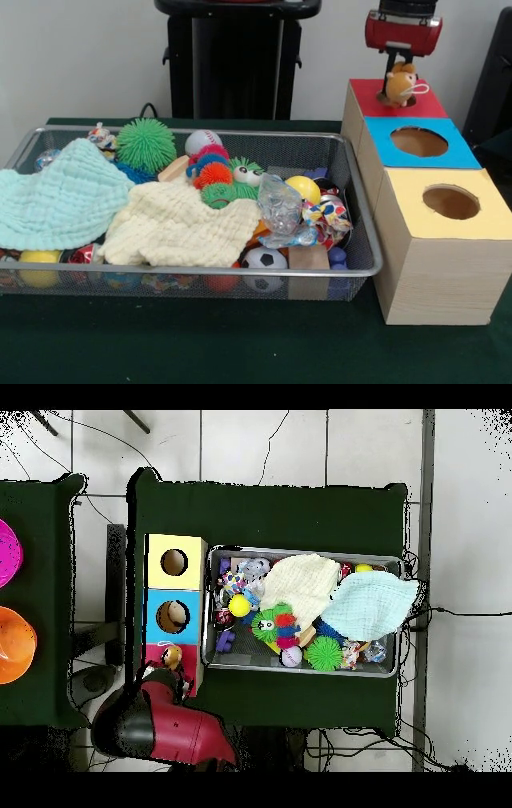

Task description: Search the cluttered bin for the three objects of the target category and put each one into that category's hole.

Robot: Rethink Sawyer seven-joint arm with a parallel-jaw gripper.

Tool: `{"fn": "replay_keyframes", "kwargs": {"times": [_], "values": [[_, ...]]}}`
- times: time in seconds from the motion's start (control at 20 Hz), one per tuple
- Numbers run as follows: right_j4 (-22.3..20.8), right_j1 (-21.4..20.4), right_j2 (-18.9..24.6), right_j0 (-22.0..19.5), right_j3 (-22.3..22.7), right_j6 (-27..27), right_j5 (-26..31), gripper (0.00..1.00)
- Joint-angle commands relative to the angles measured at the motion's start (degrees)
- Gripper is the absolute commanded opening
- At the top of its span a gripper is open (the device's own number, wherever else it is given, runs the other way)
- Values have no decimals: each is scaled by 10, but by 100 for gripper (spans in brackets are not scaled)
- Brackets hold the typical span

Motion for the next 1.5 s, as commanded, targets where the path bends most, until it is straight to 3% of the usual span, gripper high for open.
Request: {"fn": "replay_keyframes", "kwargs": {"times": [0.05, 0.55, 1.5], "values": [[-41, 45, 82, -32, 36, 108, -60, 0], [-69, 86, 110, -59, 35, 130, -121, 0], [-56, 134, 99, -22, 13, 149, -166, 0]]}}
